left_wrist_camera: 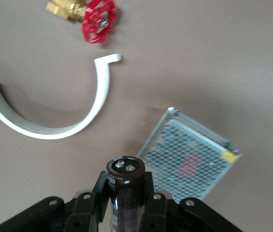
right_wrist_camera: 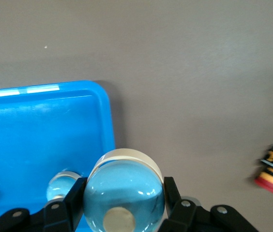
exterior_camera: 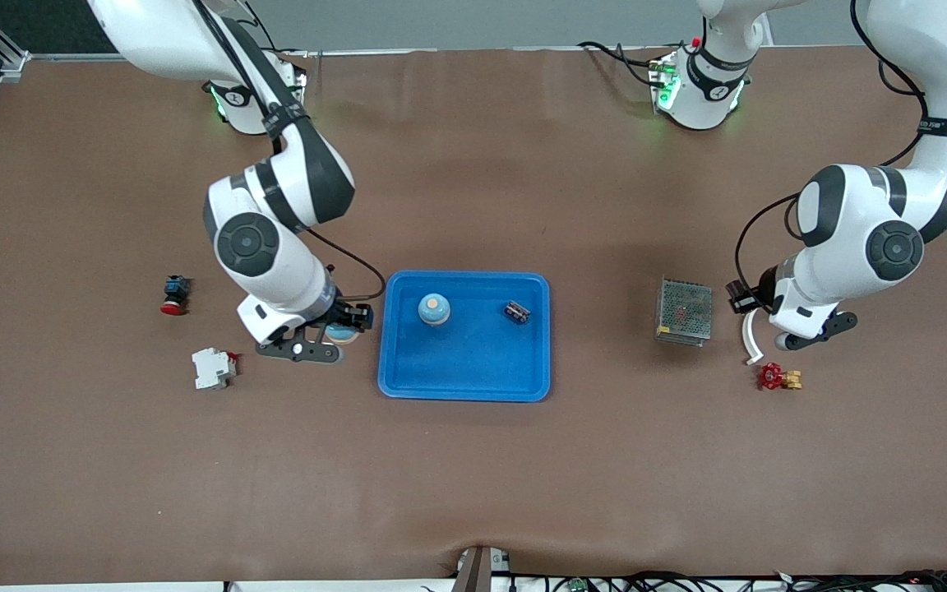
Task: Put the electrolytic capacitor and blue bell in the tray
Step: 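Carry the bell and capacitor over the blue tray with both grippers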
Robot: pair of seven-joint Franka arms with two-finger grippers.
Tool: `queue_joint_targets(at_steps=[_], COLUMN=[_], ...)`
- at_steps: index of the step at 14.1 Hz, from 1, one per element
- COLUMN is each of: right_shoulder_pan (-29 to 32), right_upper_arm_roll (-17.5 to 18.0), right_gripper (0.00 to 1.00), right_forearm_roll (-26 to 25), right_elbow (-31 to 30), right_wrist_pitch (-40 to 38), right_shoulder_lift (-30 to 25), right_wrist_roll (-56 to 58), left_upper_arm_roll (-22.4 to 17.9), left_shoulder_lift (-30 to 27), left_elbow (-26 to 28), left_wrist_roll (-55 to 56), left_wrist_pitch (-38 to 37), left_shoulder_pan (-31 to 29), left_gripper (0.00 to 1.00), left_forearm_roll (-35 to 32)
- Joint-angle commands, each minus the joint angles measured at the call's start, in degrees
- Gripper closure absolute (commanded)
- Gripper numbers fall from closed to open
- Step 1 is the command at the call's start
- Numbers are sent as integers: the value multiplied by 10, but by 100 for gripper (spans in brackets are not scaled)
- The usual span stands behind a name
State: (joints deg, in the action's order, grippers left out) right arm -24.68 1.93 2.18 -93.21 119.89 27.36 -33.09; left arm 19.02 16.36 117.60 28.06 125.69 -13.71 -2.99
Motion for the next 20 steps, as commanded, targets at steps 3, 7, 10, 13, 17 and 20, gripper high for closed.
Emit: queue_joint_targets(at_steps=[3,7,10,13,17,20], right_shoulder_pan=[-36,-67,-78,-82,-83,-85], right_upper_arm_roll=[-4,-4,-4,-4,-4,-4], right_gripper=[50,50,50,50,50,50], right_forearm_roll=[6,5,5,4,4,4], right_elbow=[73,106,106,107,107,107], right_wrist_pitch=[-4,26,55,68,87,104], right_shoulder_lift=[73,115,132,144,157,168], right_wrist_roll=[-70,-118,-140,-142,-142,-142], left_upper_arm_roll=[2,2,2,1,1,1], left_shoulder_lift=[33,82,117,151,190,220], left_elbow=[-64,-130,-175,-215,-263,-292], left_wrist_roll=[118,228,297,377,447,494], left_wrist_pitch=[-14,-15,-14,-14,-14,-13], left_shoulder_pan=[67,127,162,201,238,259], left_gripper=[100,100,100,100,100,100], left_forearm_roll=[-1,-1,-1,-3,-2,-5])
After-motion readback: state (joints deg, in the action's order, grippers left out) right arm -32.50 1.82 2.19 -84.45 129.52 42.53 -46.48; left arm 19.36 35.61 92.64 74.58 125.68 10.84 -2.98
